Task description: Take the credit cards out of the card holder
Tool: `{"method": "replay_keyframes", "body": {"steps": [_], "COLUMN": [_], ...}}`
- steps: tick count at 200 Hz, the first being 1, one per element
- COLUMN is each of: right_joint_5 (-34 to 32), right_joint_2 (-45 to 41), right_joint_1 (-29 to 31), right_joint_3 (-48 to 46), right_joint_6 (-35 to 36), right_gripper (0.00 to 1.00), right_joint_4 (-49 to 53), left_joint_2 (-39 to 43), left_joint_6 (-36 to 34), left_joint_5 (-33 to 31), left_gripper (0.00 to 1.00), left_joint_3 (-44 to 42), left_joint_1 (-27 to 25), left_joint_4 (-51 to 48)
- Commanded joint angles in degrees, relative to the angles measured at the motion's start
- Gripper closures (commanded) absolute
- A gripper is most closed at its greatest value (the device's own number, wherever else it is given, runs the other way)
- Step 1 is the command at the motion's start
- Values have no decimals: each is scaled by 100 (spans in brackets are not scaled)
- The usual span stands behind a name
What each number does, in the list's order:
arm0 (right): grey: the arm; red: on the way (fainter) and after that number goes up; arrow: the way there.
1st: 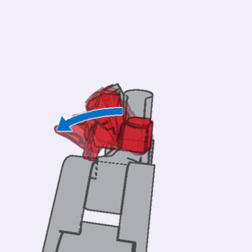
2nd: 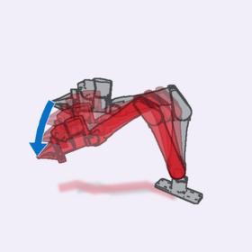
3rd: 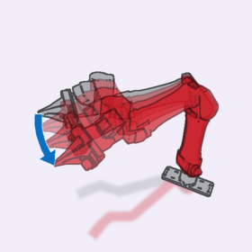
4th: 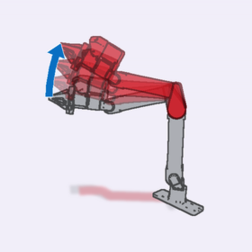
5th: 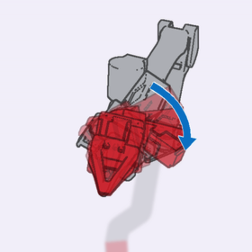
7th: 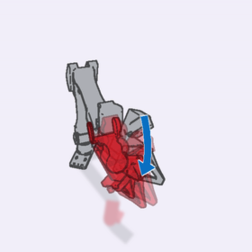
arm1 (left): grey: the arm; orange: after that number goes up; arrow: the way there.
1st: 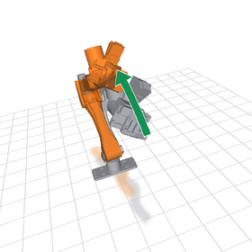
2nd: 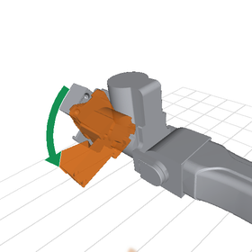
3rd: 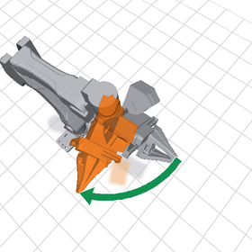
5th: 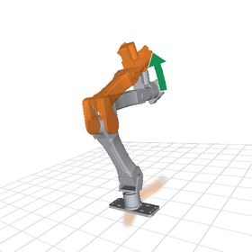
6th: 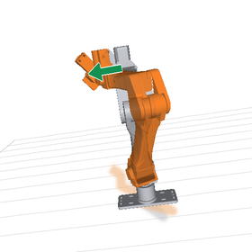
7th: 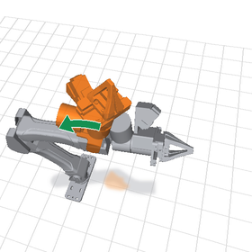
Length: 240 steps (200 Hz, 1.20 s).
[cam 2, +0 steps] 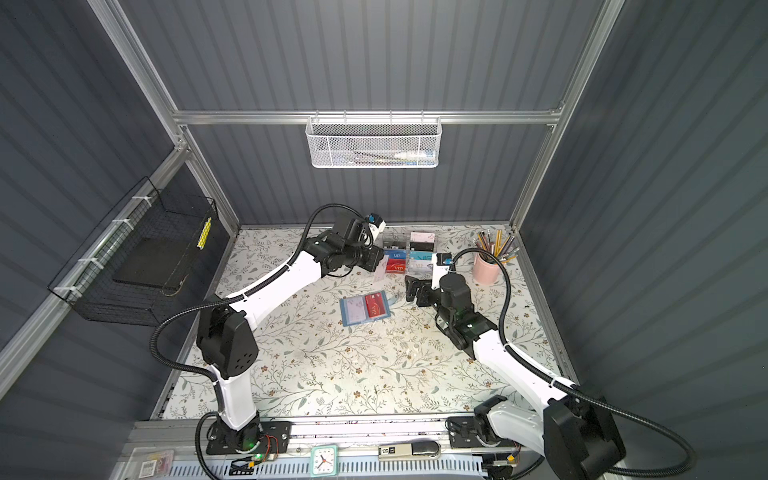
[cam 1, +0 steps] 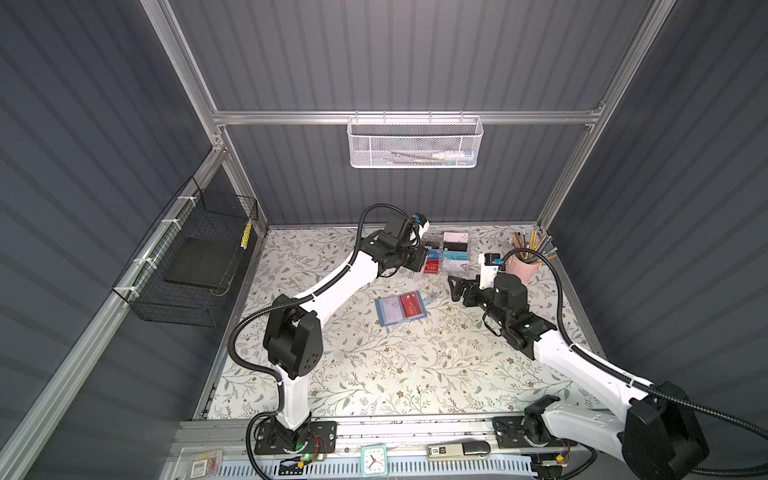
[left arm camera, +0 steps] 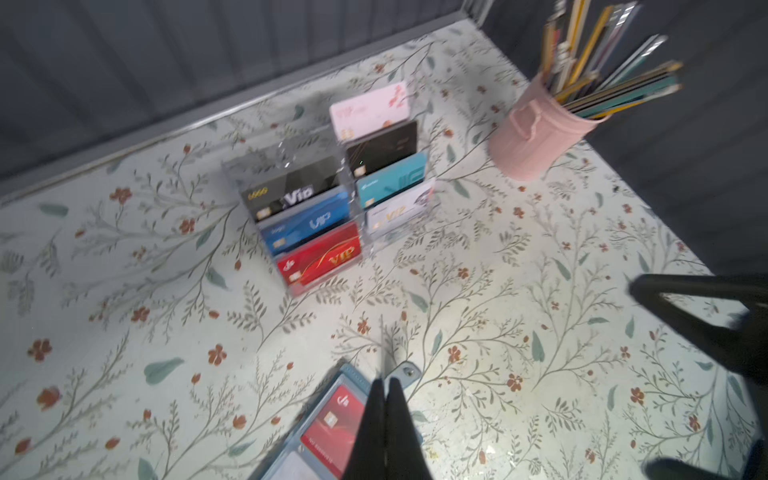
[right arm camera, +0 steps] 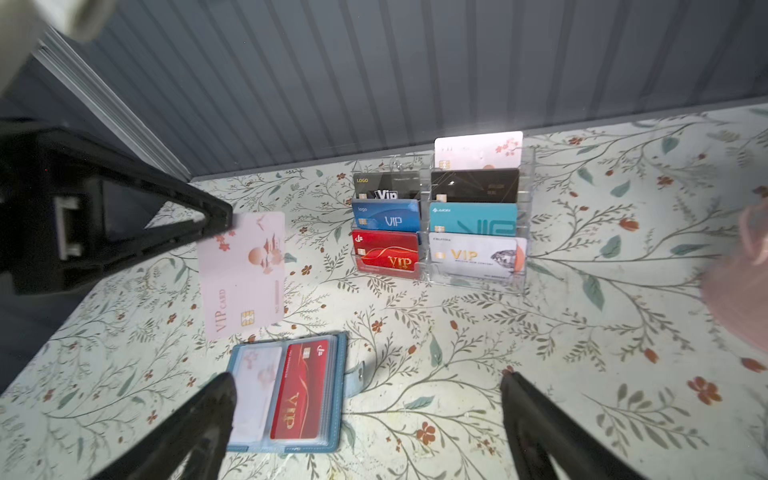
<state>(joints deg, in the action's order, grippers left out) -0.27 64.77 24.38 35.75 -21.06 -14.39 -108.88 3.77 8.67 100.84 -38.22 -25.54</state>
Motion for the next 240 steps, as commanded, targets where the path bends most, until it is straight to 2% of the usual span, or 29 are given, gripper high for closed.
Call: {"method": "replay_keyframes", "body": {"steps": [1,53,102,125,155,195,219,240], "right_joint_5": [1104,2246,2575,2666,2964,3162,3257,3324], "right_joint_2": [-194,-111,353,439,469,649,670,610], "right_joint_1": [-230,-408,-712,-828,-919,-926,-935,-935], "right_joint_3": [-145,-340,-188,-142,-127,-69,-105,-179], "right_joint_6": [-380,-458,-448,-313,-225,-135,-81,-71], "right_gripper": [1,1,2,5,9,24,34,45], "right_joint_4": [-413,-1340,-1732,-1769,-1988,-2251,-2411,-2528], "left_joint_2": [192,279,86,-202,-252,-335,-350,-406], "left_joint_6": [-832,-1506,-2272,-2766,-3027,-3296,-3477,-3658], "left_joint_5": [715,1841,2628,3157,3644,4144,4634,4819], "left_gripper": [100,100,100,100,100,100,100,100], "left_joint_3": [-109,-144,201,675,675,648,598,638], "left_joint_1": [-11,-10,-2,43,60,108,209,286], "left_joint_4": [626,790,550,-3,75,15,-50,-205]}}
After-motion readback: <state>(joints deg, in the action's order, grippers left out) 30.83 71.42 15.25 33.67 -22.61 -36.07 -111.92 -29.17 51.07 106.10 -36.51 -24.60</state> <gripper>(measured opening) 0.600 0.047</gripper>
